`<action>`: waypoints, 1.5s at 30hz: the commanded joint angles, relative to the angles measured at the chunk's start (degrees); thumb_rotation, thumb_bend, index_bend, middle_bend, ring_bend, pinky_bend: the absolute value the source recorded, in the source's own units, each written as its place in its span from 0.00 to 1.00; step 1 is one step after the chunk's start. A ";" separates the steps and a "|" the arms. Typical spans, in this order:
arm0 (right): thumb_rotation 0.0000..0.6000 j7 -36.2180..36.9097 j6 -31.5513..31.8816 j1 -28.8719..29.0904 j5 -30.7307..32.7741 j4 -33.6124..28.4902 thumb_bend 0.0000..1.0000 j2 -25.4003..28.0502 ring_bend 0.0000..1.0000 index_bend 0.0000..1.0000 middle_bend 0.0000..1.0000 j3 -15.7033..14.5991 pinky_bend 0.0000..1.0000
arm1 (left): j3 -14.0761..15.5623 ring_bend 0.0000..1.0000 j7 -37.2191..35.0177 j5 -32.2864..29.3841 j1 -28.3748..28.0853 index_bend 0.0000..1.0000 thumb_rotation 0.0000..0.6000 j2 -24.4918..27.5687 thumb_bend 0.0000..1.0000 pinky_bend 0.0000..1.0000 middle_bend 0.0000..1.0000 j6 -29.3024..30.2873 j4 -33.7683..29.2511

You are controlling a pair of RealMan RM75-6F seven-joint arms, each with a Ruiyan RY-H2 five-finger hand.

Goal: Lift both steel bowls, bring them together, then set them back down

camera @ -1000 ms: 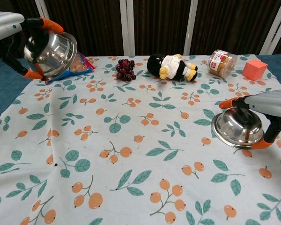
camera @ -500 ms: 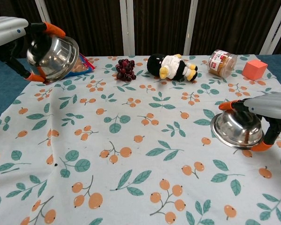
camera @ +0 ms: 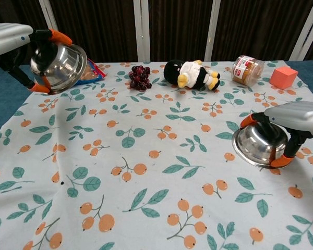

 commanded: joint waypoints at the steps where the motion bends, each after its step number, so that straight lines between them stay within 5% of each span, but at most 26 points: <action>1: 1.00 -0.19 0.87 -0.02 -0.10 -0.01 0.24 -0.33 0.62 0.60 0.57 0.03 0.83 | 0.06 0.57 -0.26 0.10 -0.05 0.56 1.00 -0.19 0.42 0.68 0.73 -0.09 0.37; 7: 1.00 0.33 4.19 -0.74 -1.93 -0.54 0.26 -0.52 0.73 0.76 0.68 0.29 0.93 | 0.18 0.57 -0.44 0.39 -0.01 0.56 1.00 -0.44 0.42 0.68 0.73 0.07 0.80; 16: 1.00 11.34 8.81 -3.44 -8.14 -1.41 0.30 1.19 0.78 0.82 0.74 2.80 0.99 | 0.42 0.56 -1.97 2.27 -0.33 0.55 1.00 -1.78 0.42 0.67 0.73 1.71 1.57; 25: 1.00 43.54 1.09 -4.76 -10.23 -4.87 0.30 10.73 0.78 0.82 0.74 11.82 0.99 | 1.36 0.55 -16.20 11.26 -1.56 0.55 1.00 -8.14 0.43 0.66 0.72 13.48 11.55; 36: 1.00 83.69 -15.18 -4.58 -8.94 -7.47 0.30 18.25 0.78 0.82 0.74 23.28 0.99 | 0.80 0.55 -23.36 12.82 -4.81 0.55 1.00 -14.16 0.42 0.66 0.73 15.82 19.61; 45: 1.00 96.57 -24.92 -3.09 -9.01 -9.72 0.31 17.55 0.78 0.82 0.74 26.55 0.99 | 0.61 0.55 -24.10 13.62 -7.38 0.55 1.00 -18.08 0.43 0.66 0.73 16.99 23.01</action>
